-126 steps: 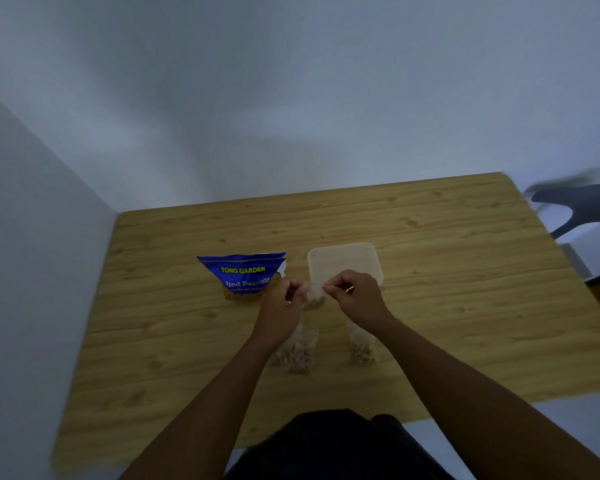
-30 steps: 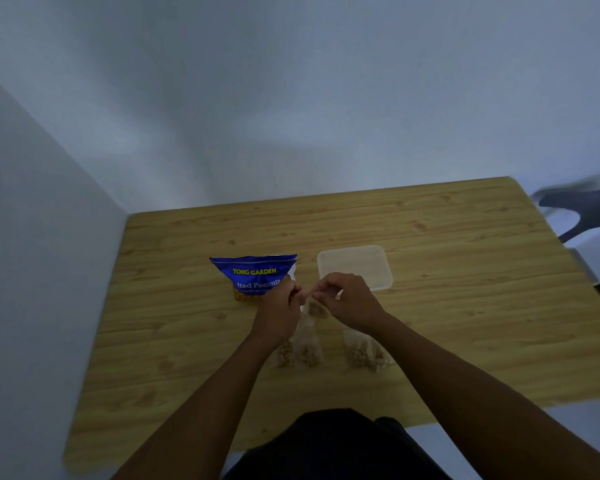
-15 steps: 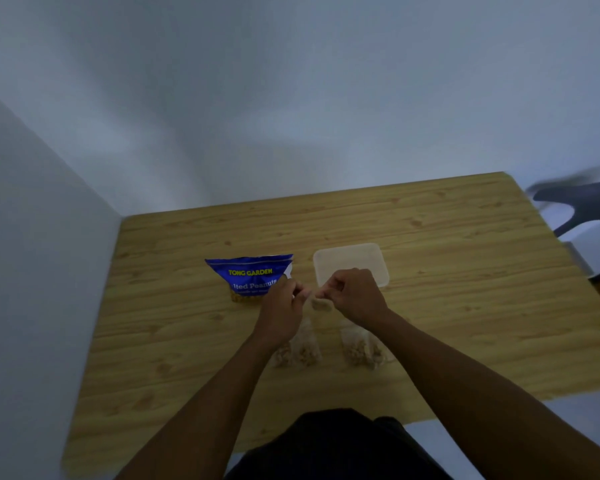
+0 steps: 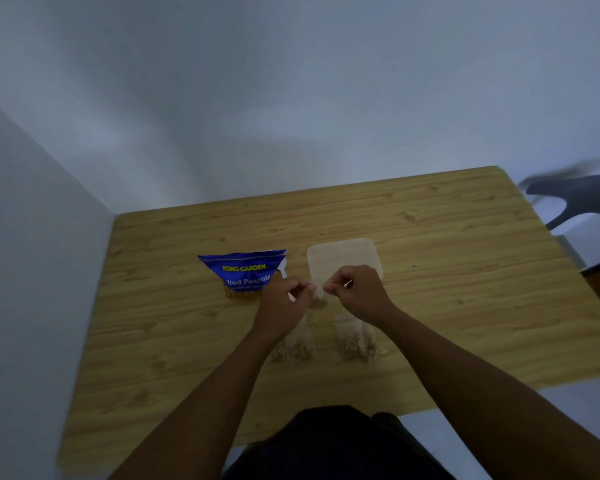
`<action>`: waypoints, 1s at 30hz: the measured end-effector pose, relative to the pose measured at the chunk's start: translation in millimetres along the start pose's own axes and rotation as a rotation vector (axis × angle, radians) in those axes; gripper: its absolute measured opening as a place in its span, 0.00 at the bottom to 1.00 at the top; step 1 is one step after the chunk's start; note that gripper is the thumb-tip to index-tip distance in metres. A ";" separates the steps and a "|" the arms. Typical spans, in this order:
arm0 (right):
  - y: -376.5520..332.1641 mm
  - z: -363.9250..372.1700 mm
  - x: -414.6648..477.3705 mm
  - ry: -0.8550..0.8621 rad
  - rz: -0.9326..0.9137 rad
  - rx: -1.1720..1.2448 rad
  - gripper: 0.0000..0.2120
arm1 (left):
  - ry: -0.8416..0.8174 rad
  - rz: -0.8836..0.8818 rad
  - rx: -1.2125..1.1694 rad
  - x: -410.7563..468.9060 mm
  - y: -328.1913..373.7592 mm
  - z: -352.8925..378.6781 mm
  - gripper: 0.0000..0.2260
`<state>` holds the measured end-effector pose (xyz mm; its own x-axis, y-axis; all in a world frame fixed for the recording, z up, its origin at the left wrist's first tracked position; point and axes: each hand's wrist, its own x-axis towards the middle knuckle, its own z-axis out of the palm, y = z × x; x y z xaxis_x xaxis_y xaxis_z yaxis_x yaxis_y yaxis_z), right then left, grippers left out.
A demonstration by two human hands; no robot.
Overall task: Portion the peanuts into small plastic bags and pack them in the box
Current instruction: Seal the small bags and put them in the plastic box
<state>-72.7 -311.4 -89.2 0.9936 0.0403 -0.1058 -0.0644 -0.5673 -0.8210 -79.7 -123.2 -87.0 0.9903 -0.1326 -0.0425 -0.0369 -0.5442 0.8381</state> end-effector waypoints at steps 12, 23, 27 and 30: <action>12.4 -2.7 -14.3 -0.026 0.021 0.167 0.02 | -0.035 -0.028 -0.006 0.7 10.6 20.1 0.06; 63.0 13.4 -26.1 -0.161 0.158 -0.108 0.05 | -0.178 -0.390 -0.050 -29.1 -28.8 55.1 0.08; 74.6 23.6 -27.0 -0.197 0.177 -0.144 0.02 | -0.053 -0.402 0.055 -38.3 -51.0 39.0 0.11; 76.0 29.1 -28.6 -0.206 0.118 -0.263 0.13 | 0.021 -0.398 0.137 -41.5 -69.1 25.0 0.10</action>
<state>-108.8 -331.8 -164.9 0.9393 0.1122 -0.3241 -0.1244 -0.7692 -0.6268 -121.6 -100.7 -156.8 0.9335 0.1262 -0.3357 0.3327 -0.6545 0.6789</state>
